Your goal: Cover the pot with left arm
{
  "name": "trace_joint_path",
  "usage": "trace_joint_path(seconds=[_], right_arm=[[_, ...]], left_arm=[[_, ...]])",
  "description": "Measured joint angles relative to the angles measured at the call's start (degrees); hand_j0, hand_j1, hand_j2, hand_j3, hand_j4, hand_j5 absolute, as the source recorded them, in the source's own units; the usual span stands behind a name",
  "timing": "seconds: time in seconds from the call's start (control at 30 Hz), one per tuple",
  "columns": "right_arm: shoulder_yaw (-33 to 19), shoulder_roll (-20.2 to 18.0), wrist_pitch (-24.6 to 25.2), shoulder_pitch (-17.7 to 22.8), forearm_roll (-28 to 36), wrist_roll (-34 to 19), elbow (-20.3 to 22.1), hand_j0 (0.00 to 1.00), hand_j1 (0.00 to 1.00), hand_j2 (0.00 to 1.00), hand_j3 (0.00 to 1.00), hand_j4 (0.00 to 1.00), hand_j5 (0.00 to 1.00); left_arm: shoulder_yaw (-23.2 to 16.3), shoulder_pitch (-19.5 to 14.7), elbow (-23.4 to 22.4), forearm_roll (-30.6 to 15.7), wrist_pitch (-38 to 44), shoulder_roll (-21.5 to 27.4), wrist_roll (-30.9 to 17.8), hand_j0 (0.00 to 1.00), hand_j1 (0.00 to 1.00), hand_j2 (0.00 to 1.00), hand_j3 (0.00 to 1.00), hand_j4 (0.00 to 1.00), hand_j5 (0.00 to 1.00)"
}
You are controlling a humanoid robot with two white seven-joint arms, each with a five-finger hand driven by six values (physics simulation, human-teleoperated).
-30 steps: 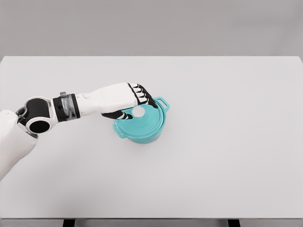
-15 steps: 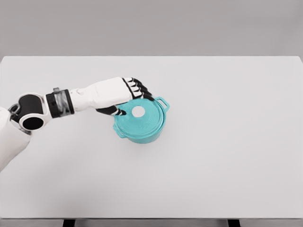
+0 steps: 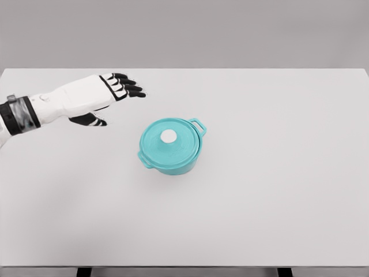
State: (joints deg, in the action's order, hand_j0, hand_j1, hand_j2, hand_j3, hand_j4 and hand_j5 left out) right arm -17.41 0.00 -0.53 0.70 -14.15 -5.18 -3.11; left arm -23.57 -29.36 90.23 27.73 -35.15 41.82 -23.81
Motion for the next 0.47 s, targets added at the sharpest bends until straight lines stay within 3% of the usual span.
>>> trace_joint_path(seconds=[0.1, 0.23, 0.47], right_arm=[[0.0, 0.0, 0.0, 0.0, 0.0, 0.0, 0.0, 1.0, 1.0, 1.0, 1.0, 1.0, 1.0], [0.0, 0.0, 0.0, 0.0, 0.0, 0.0, -0.02, 1.0, 1.0, 1.0, 1.0, 1.0, 1.0], [0.0, 0.0, 0.0, 0.0, 0.0, 0.0, -0.03, 1.0, 1.0, 1.0, 1.0, 1.0, 1.0]], left_arm=[[5.69, 5.19, -0.76, 0.37, 0.0, 1.8, -0.09, 1.0, 1.0, 1.0, 1.0, 1.0, 1.0], [9.31, 5.54, -4.31, 0.5, 0.03, 3.84, -0.12, 1.0, 1.0, 1.0, 1.0, 1.0, 1.0], [10.46, 5.81, -6.4, 0.67, 0.03, 4.45, -0.13, 1.0, 1.0, 1.0, 1.0, 1.0, 1.0]])
